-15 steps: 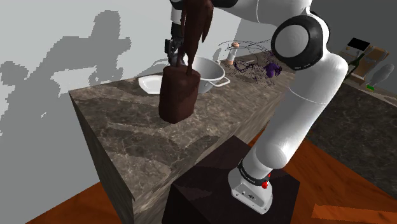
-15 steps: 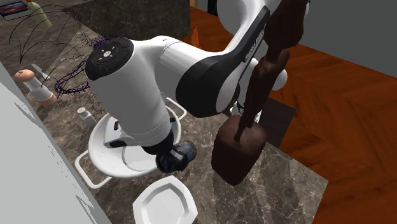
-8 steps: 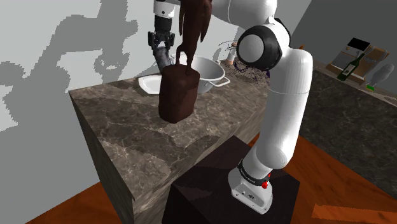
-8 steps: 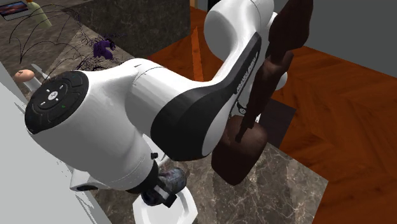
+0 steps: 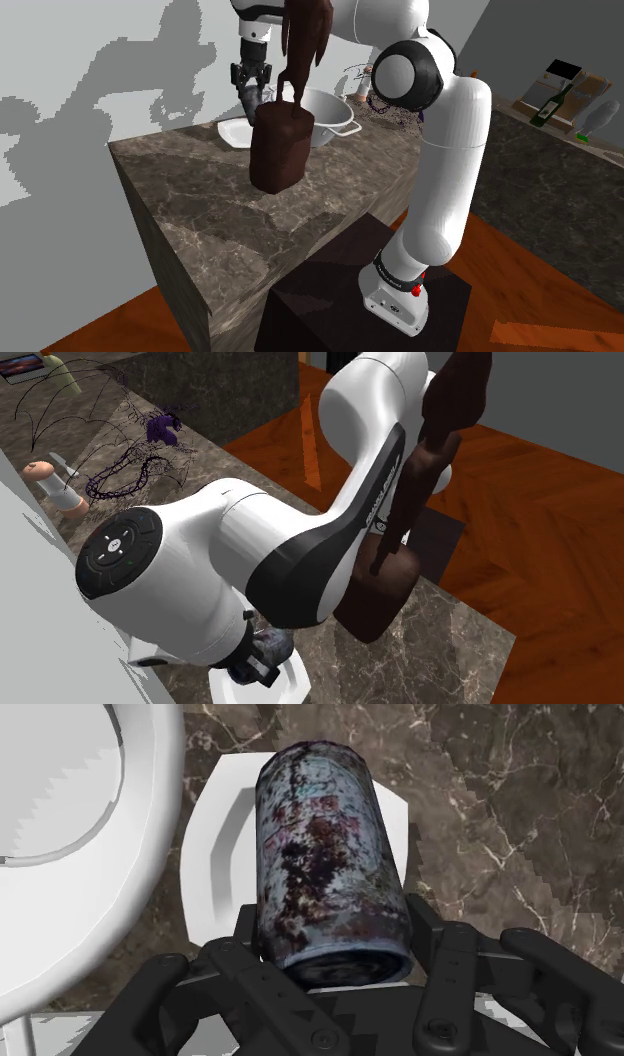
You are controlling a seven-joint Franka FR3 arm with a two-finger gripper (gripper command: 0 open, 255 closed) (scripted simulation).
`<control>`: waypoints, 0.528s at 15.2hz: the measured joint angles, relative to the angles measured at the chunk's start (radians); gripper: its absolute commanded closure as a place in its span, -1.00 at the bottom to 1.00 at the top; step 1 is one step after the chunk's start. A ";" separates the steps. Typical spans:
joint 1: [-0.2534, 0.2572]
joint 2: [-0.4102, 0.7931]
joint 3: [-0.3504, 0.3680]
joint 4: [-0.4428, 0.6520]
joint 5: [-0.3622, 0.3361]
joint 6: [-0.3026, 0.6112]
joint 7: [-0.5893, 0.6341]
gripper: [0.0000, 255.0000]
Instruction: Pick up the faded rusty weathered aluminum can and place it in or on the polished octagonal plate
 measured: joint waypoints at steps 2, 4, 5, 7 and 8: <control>0.001 -0.004 0.000 -0.034 0.000 0.030 -0.002 1.00; 0.001 -0.002 0.000 -0.057 0.001 0.055 -0.005 1.00; 0.001 -0.005 0.000 -0.075 0.001 0.070 -0.005 1.00; 0.000 0.001 0.000 -0.094 0.001 0.094 -0.009 1.00; 0.001 0.005 0.000 -0.099 0.002 0.104 -0.009 1.00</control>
